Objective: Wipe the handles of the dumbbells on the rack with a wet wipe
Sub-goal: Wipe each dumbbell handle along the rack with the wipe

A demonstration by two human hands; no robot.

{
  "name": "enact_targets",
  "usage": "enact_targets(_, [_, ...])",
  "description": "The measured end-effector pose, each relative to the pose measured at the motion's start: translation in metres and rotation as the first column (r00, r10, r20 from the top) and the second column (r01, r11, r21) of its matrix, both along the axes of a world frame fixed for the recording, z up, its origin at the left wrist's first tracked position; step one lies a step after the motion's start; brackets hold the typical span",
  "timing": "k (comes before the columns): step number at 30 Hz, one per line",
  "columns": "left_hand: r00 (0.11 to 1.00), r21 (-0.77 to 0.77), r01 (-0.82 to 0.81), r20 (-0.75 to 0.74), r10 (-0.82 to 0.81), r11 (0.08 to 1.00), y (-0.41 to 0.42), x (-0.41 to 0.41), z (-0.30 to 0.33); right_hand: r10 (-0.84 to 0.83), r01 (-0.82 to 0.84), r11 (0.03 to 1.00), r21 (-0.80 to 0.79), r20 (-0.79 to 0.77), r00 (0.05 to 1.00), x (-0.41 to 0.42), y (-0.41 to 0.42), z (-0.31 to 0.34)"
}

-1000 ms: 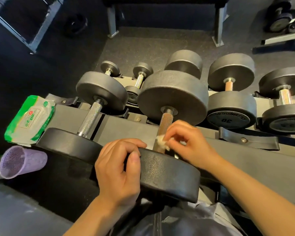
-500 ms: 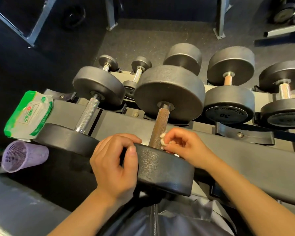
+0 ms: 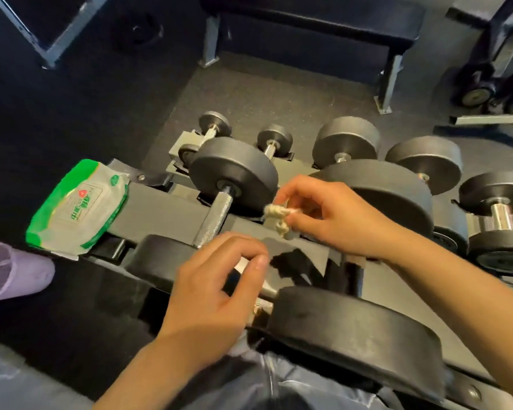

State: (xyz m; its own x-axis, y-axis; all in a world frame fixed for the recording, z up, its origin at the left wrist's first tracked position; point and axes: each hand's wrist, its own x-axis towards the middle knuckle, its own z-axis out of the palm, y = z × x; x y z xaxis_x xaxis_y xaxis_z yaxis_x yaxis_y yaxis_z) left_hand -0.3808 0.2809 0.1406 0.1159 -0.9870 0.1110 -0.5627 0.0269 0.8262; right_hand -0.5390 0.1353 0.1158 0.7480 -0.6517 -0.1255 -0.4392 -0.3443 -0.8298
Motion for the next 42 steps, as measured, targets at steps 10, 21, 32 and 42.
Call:
enact_targets(10, [0.954, 0.184, 0.256, 0.114, -0.279, 0.949, -0.024, 0.151, -0.055, 0.088, -0.446, 0.716, -0.537, -0.565, 0.820, 0.160, -0.021, -0.045])
enact_targets(21, [0.922, 0.186, 0.388, -0.068, -0.382, 0.903, -0.032, 0.156, -0.071, -0.900, 0.907, 0.390, 0.159, -0.143, 0.413, 0.162, 0.030, -0.081])
enact_targets(32, [0.923, 0.196, 0.383, -0.109, -0.368, 0.903, -0.032, 0.155, -0.068, -0.818, 0.812, 0.573, -0.113, -0.145, 0.557, 0.162, 0.030, -0.083])
enact_targets(42, [0.927, 0.176, 0.370, -0.125, -0.352, 0.912, -0.032, 0.157, -0.071, -0.457, 0.135, 0.740, -0.659, -0.345, 0.820, 0.163, 0.026, -0.076])
